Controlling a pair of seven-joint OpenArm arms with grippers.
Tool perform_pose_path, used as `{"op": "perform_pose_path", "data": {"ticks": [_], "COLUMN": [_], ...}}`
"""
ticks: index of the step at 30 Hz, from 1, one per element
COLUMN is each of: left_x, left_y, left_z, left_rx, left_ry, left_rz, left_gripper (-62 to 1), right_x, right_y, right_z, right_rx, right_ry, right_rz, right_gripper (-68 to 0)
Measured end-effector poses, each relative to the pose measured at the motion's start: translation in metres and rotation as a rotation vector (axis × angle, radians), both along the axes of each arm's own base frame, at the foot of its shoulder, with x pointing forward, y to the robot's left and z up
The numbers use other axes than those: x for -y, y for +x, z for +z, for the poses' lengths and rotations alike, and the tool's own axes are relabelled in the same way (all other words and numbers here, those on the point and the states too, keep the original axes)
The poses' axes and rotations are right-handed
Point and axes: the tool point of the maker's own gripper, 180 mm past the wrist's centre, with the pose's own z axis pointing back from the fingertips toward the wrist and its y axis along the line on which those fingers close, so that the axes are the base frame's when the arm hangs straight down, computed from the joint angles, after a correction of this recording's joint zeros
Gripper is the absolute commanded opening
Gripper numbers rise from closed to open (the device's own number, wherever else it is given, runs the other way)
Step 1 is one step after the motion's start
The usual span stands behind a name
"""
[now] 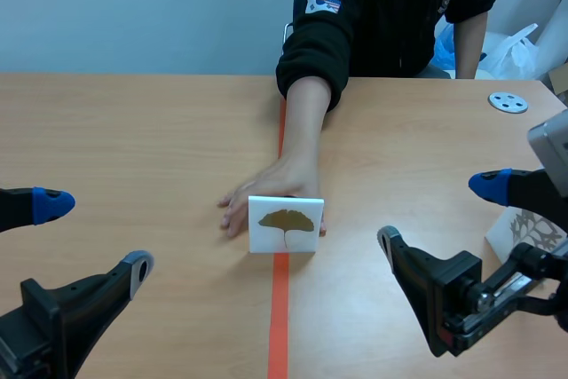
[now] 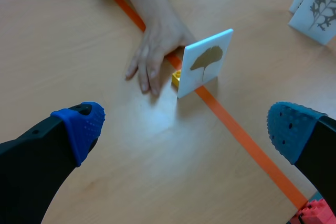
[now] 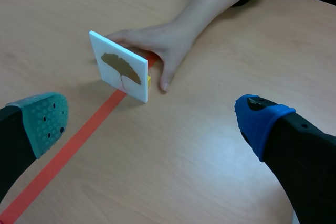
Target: Sort the leaf by its shape. The table is split by an orange tape line. A compound leaf with several leaflets goes to the left side, a simple leaf with one blade goes to the right side. Return to the home posture when a red brick is placed on the table.
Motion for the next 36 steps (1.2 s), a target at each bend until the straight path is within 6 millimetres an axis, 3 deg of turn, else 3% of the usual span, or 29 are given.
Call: {"op": "perform_pose_path", "data": {"ticks": [7,14,20,28,36], "left_x": [-0.001,0.011,0.023,0.033,0.057], "left_y": [0.002,0.019,0.027,0.054,0.068], "left_z": [-0.007,-0.004,-0.029,-0.067,-0.100], "left_rx": [-0.034,0.024,-0.016,-0.018,-0.002], "left_ry": [0.039,0.060,0.028,0.035,0.068], "left_rz": [-0.010,-0.058,-0.094,-0.138,-0.239], "left_gripper": [1.4,1.4,1.4,1.4,1.4], "right_x": [0.000,0.000,0.000,0.000,0.000], "right_y": [0.000,0.000,0.000,0.000,0.000], "right_z": [0.000,0.000,0.000,0.000,-0.001], "right_rx": [0.000,0.000,0.001,0.001,0.002], "right_ry": [0.000,0.000,0.000,0.000,-0.011], "right_rz": [0.000,0.000,0.000,0.000,0.003], "right_gripper": [0.4,0.4,0.4,0.4,0.4]}}
